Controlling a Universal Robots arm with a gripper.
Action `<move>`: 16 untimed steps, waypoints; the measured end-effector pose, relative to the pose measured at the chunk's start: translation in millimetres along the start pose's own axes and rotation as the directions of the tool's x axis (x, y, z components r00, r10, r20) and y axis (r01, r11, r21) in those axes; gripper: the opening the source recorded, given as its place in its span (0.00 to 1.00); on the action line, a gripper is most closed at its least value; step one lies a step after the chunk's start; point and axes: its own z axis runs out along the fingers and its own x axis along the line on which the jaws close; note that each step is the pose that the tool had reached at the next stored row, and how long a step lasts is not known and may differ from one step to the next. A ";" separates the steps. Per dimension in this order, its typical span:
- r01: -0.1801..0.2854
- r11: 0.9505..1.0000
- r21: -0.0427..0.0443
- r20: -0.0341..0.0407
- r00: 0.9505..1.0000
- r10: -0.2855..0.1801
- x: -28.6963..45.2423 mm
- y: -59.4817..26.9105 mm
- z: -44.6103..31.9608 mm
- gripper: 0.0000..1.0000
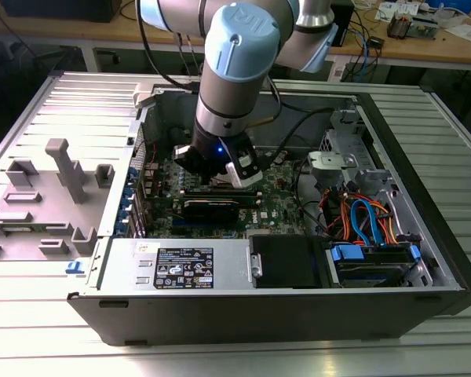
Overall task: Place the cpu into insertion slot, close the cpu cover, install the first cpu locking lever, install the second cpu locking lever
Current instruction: 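Install the second cpu locking lever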
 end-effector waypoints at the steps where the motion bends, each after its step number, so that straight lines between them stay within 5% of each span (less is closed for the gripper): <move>1: 0.000 1.000 0.000 0.000 1.000 0.000 0.5 0.8 -3.4 0.11; 13: 0.001 1.000 0.000 0.000 1.000 -0.001 4.3 9.8 -34.1 0.11; 16: 0.000 1.000 0.004 -0.003 1.000 0.001 -2.6 11.1 -37.6 0.11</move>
